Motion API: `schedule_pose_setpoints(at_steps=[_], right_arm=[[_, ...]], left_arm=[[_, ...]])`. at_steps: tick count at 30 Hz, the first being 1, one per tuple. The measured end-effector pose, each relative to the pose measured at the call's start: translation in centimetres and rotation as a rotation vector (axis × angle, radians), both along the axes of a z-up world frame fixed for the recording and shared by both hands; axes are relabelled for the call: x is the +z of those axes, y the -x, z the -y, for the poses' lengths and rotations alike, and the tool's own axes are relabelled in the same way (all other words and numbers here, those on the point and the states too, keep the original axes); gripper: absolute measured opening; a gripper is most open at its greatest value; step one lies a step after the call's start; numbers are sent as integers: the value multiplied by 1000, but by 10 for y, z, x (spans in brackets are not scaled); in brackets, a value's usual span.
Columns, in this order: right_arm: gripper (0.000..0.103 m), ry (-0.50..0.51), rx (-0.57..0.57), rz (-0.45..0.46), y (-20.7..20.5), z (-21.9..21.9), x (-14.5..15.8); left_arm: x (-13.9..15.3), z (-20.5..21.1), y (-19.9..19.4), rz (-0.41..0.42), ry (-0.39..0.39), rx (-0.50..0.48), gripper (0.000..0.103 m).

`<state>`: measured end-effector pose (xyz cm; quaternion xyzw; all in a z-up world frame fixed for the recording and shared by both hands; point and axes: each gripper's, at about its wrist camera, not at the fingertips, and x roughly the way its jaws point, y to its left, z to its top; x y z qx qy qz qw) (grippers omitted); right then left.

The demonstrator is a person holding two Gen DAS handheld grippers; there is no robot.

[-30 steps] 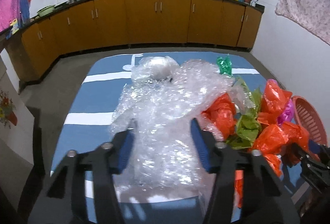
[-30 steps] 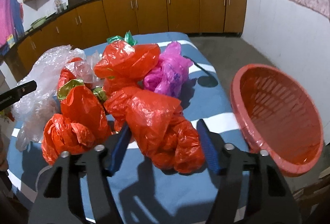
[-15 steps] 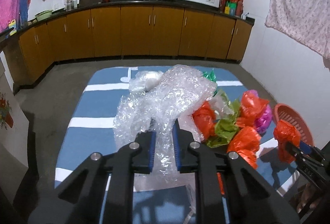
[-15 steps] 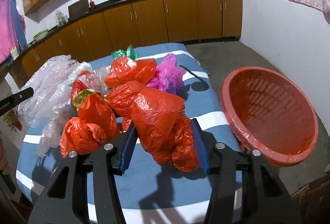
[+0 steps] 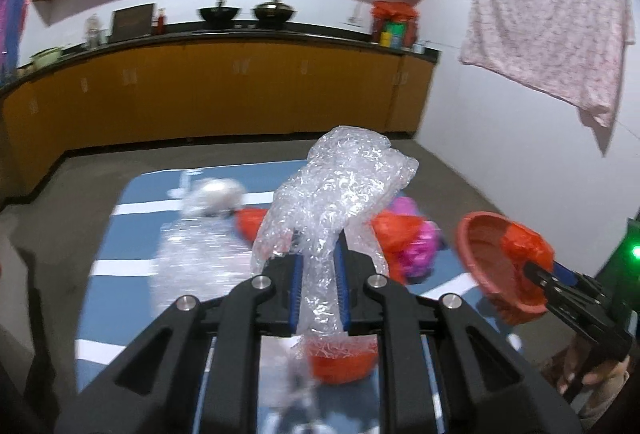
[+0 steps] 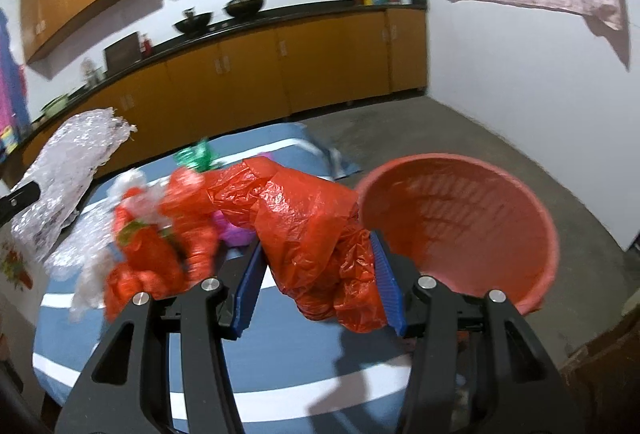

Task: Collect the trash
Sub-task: 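Carry the red bag into the red basket and open the right tool while the left tool holds bubble wrap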

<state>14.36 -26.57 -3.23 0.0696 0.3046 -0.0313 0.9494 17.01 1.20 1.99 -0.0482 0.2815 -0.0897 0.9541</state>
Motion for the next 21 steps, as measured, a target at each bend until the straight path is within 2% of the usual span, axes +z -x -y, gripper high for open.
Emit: schedule_pose_setpoints(at_steps=[9, 16, 21], right_arm=[[52, 47, -200, 8, -3, 71, 4], [52, 65, -257, 20, -15, 90, 4], [52, 49, -279, 30, -20, 102, 3]], left_arm=[[-17, 109, -24, -34, 33, -186, 16], [-42, 181, -47, -72, 31, -289, 16], [-54, 206, -59, -90, 32, -326, 16]])
